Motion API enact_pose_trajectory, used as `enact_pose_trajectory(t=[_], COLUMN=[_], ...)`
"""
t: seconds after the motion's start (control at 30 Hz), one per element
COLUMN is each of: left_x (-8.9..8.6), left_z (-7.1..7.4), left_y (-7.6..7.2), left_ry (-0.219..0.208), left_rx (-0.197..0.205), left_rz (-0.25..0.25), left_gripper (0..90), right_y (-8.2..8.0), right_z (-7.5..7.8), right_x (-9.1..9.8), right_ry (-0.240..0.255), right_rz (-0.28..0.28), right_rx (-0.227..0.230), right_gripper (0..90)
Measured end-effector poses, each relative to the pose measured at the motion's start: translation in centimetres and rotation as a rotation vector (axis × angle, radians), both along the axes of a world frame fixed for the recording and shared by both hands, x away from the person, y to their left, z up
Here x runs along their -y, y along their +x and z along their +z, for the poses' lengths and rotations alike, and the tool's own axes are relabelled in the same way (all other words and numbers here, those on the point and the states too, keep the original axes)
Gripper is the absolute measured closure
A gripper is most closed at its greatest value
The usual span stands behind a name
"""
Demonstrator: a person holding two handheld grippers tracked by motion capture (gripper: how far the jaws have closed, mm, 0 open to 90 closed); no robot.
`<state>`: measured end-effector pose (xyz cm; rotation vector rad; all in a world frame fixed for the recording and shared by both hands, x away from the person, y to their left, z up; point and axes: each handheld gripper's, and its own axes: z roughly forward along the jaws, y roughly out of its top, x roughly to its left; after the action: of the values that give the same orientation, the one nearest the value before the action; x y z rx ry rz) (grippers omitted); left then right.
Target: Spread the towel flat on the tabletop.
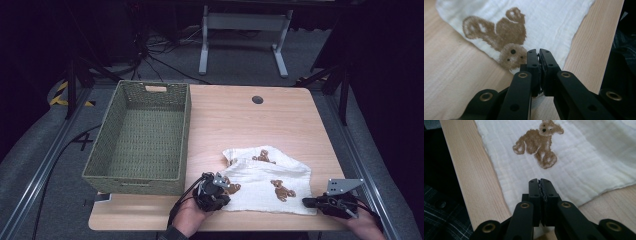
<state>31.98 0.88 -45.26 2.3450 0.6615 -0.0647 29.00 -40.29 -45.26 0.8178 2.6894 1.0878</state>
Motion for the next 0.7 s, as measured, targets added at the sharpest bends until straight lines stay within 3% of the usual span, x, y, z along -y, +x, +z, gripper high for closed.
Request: enact_pose_trajectory(t=[0.2,0.43,0.7], left_x=[-0.2,0.3,1.1], left_z=[0.9,1.8,2.4], left_y=[1.1,2.8,5.4], left_ry=[-0.028,-0.018,-0.003], left_rx=[0.019,0.072,0.095], left_rz=[0.055,0.108,0.177], left_gripper=[83.2,81.4,79.1], right_y=[0.9,1.9,3.2], right_z=[0.6,1.1,1.2], right_x=[0.0,-0.4,-0.7], right_ry=[0.036,0.032,0.037], right_rz=[-0.023,-0.028,-0.028], right_rx=[-0.003,0.017,0.032], right_gripper=[77.5,75.7,73.5])
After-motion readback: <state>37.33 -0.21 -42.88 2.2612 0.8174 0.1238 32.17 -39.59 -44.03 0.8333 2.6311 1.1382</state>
